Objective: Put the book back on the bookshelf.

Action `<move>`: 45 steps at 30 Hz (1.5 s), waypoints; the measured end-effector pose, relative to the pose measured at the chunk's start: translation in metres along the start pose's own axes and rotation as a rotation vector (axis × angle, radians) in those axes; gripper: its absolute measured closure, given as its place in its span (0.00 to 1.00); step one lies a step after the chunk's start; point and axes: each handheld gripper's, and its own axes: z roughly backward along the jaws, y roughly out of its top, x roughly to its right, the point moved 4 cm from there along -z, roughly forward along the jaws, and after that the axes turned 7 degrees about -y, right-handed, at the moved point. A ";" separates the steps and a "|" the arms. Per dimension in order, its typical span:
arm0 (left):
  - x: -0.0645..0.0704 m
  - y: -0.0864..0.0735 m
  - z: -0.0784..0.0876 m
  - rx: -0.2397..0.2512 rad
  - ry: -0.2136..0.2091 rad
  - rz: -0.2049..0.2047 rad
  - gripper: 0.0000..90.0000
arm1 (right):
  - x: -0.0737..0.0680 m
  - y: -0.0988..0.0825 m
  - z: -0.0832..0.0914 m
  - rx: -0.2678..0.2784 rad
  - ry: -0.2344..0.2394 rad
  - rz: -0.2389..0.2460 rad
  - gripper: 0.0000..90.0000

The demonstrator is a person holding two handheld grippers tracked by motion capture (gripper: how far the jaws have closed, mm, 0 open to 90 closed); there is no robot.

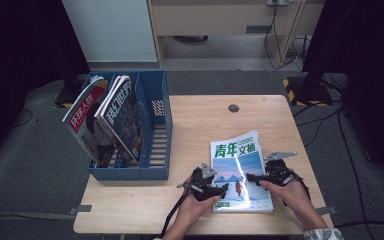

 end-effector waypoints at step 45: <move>-0.004 0.004 0.009 0.021 0.023 -0.013 0.19 | -0.006 0.019 0.017 0.084 0.035 -0.090 0.80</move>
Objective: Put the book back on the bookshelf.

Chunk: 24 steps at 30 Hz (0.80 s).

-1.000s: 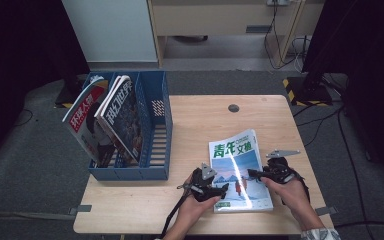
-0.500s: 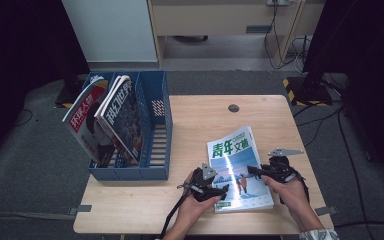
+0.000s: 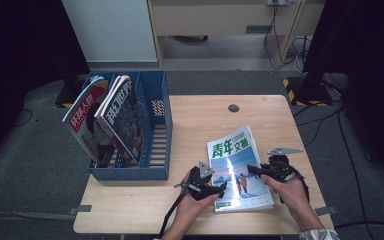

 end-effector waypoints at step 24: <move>-0.003 0.005 0.010 0.028 -0.001 0.021 0.18 | -0.011 0.016 0.009 0.036 -0.030 0.045 0.82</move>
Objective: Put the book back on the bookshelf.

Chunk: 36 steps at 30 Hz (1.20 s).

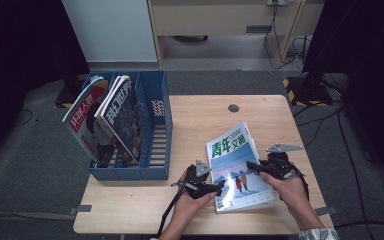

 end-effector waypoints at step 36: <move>-0.010 0.009 0.002 0.006 -0.005 0.041 0.15 | -0.014 0.022 0.017 0.086 -0.008 0.039 0.85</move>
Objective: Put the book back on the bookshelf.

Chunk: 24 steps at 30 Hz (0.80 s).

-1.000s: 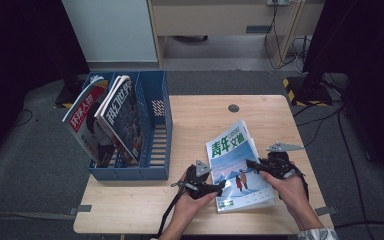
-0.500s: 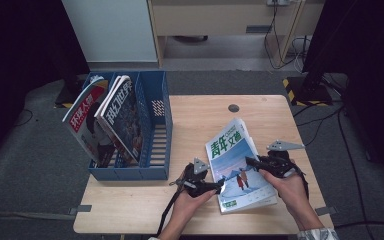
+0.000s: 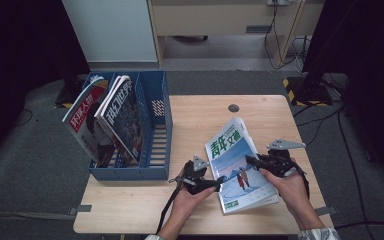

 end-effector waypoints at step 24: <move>-0.006 0.004 -0.001 -0.002 0.017 -0.004 0.15 | 0.026 -0.025 -0.010 -0.092 -0.036 -0.082 0.84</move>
